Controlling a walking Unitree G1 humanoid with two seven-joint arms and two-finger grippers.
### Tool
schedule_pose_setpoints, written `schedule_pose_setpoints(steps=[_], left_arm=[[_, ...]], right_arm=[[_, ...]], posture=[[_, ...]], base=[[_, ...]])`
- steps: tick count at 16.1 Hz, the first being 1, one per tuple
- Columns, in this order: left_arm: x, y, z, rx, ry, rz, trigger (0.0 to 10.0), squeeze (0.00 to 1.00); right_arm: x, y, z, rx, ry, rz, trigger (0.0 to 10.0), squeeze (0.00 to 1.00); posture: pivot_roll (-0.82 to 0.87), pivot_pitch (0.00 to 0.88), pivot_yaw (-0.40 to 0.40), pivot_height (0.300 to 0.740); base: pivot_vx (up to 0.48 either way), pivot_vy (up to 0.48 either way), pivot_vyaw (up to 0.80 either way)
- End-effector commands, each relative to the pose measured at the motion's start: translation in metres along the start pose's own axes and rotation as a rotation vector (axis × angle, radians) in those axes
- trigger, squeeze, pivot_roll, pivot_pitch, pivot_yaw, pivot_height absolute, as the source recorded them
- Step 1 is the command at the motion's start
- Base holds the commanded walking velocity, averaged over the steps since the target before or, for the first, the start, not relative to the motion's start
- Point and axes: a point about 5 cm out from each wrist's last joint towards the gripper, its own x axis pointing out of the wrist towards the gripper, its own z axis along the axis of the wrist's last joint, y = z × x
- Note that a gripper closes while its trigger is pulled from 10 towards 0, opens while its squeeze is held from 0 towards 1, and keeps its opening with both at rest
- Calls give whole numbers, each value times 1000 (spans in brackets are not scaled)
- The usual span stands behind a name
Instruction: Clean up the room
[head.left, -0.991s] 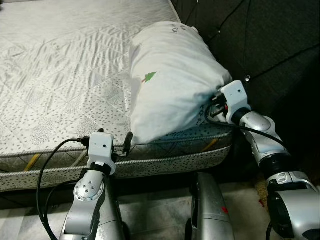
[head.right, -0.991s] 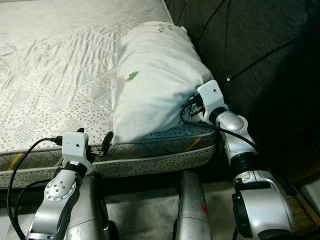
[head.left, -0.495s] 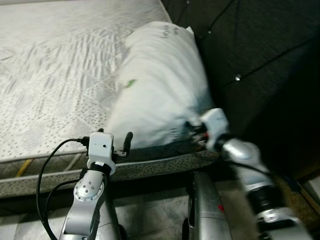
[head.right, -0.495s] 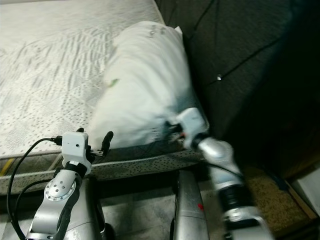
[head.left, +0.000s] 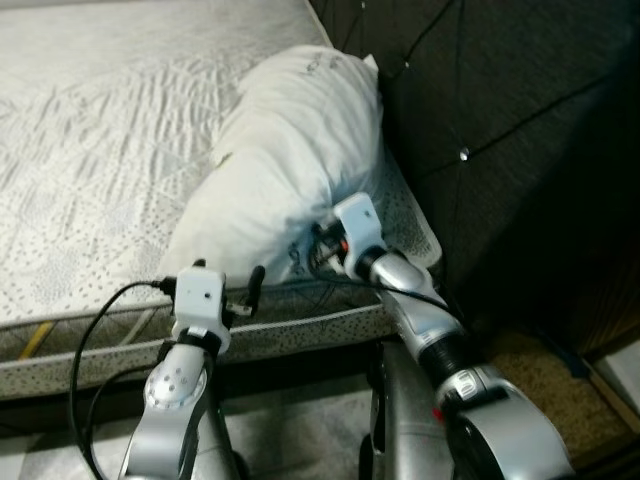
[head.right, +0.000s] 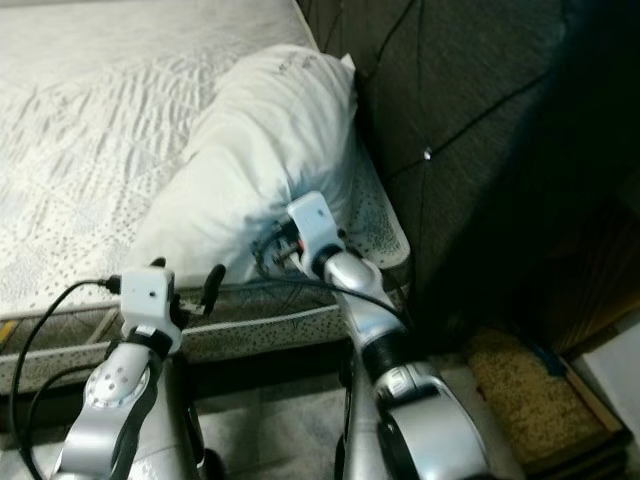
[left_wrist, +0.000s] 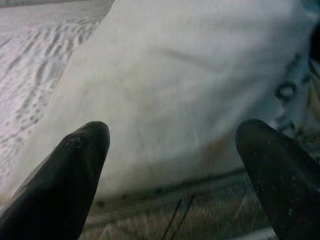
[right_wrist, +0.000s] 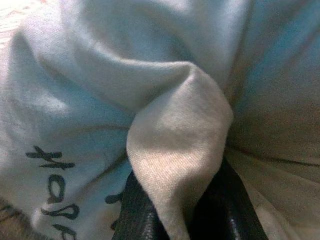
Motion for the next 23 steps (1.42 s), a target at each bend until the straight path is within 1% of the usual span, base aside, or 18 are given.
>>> schedule_pose_setpoints(steps=[1,2,3,4,6,7,8,9,10,11,12,14,15,17,18,19,21,23], left_arm=[[-4,1,3,9,0,14,10000,0],[-14,2,2,3,17,32,10000,0],[-15,3,1,2,20,36,10000,0],[-19,4,1,2,26,45,10000,0],[-22,5,1,3,29,48,10000,0],[-23,5,2,4,30,49,10000,0],[-26,5,4,6,38,50,10000,0],[-26,6,4,7,40,50,10000,0],[-26,6,4,7,41,50,10000,0],[-25,6,4,8,44,51,10000,0],[-25,6,4,9,44,52,10000,0],[-24,6,4,9,44,51,10000,0],[-21,6,4,10,40,47,10000,0],[-18,5,4,10,39,42,10000,0],[-15,5,5,11,37,37,10000,0],[-13,6,5,11,35,35,10000,0],[-10,5,5,12,30,29,10000,0],[-8,4,4,11,27,19,10000,0]], right_arm=[[7,-1,9,-1,-11,-25,0,0],[14,-20,22,18,-5,-129,0,0],[15,-23,24,20,-1,-147,0,0],[16,-36,32,14,5,-207,0,0],[17,-47,39,26,20,-243,0,0],[17,-52,44,13,20,-253,0,0],[15,-67,56,-42,17,-289,0,0],[14,-71,58,-56,16,-301,0,0],[11,-78,61,-67,14,-327,0,0],[-1,-105,69,-102,12,-424,0,0],[-11,-121,72,-121,13,-483,0,0],[-18,-132,73,-132,10,-522,0,0],[-41,-160,73,-131,13,-622,0,0],[-65,-183,67,-143,33,-703,0,0],[-86,-198,57,-167,63,-756,0,0],[-97,-204,50,-171,77,-773,0,0],[-138,-216,21,-180,105,-814,0,0],[-159,-205,-9,-163,98,-786,0,0]], posture=[[118,108,-53,506],[137,138,-65,506],[139,141,-66,506],[148,150,-70,506],[160,162,-74,506],[162,167,-74,506],[162,170,-71,506],[162,170,-72,506],[163,170,-71,506],[160,161,-69,506],[160,159,-69,506],[156,154,-68,506],[146,142,-63,506],[133,128,-56,506],[123,118,-51,506],[115,109,-48,506],[96,92,-44,506],[82,82,-40,506]], base=[[0,0,0],[0,0,0],[0,0,0],[0,0,0],[0,0,0],[0,0,0],[0,0,0],[0,0,0],[0,0,0],[0,0,0],[0,0,0],[0,0,0],[0,0,0],[0,0,0],[0,0,0],[0,0,0],[0,0,0],[0,0,0]])
